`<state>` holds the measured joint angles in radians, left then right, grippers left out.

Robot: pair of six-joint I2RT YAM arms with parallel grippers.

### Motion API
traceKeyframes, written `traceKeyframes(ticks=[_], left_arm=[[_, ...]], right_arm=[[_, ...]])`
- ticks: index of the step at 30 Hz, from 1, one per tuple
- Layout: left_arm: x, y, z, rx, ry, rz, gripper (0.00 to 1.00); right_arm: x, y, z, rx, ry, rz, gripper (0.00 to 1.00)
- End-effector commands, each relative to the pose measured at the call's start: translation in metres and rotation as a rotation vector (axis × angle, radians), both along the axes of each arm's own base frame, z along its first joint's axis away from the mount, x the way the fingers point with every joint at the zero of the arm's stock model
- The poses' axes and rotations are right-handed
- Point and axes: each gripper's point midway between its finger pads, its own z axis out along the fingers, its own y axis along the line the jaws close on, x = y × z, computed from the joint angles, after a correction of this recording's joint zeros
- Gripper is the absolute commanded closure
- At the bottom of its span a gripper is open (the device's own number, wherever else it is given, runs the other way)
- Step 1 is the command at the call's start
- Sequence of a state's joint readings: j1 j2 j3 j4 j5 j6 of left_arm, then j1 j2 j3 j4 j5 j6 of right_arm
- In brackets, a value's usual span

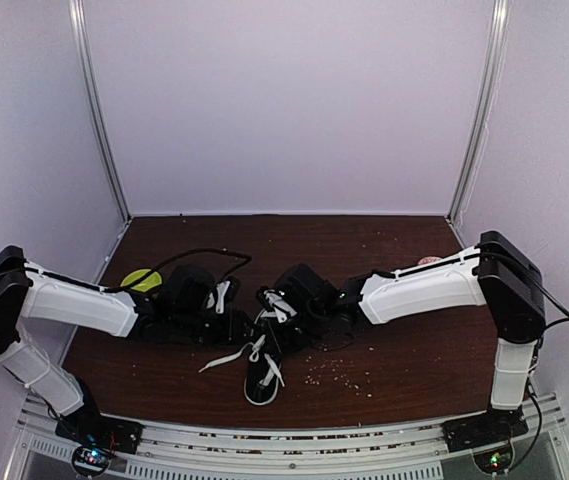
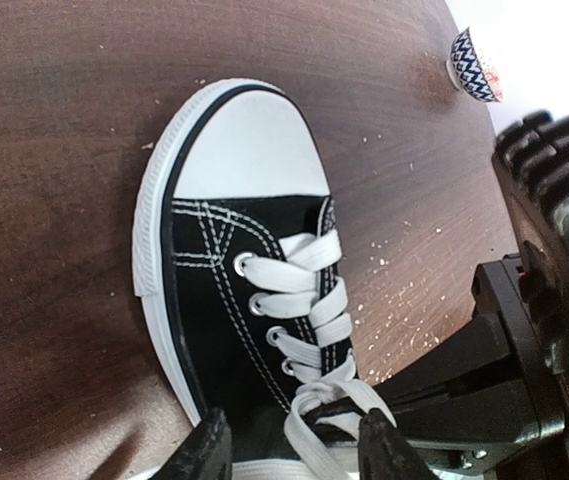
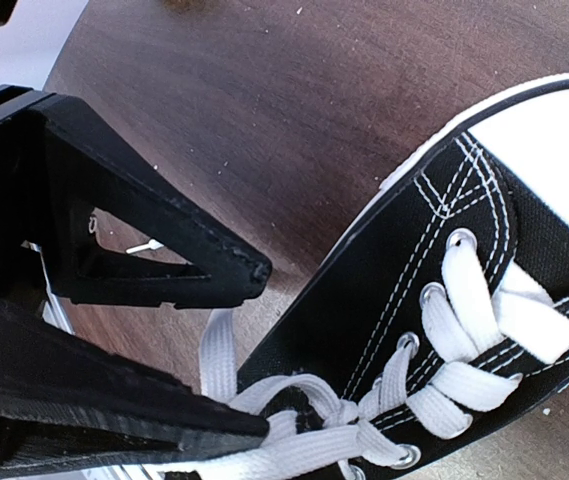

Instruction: Tie the shoes

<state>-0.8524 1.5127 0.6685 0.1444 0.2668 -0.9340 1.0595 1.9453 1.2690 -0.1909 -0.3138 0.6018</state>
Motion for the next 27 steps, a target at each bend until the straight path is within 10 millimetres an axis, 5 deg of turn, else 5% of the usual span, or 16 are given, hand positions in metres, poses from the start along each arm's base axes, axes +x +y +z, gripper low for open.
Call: traceKeyframes(ticks=[1,13,27], left_arm=[[0.006,-0.004,0.015,-0.057,-0.045,0.008,0.53],[-0.002,-0.017,0.013,-0.099,-0.023,-0.069,0.54],[-0.005,-0.028,0.005,-0.135,0.009,-0.107,0.71]], right_arm=[[0.001,-0.011,-0.014,-0.046,0.017,-0.02,1.0],[0.001,-0.01,-0.015,-0.047,0.018,-0.016,1.0],[0.001,-0.009,-0.016,-0.051,0.02,-0.016,1.0]])
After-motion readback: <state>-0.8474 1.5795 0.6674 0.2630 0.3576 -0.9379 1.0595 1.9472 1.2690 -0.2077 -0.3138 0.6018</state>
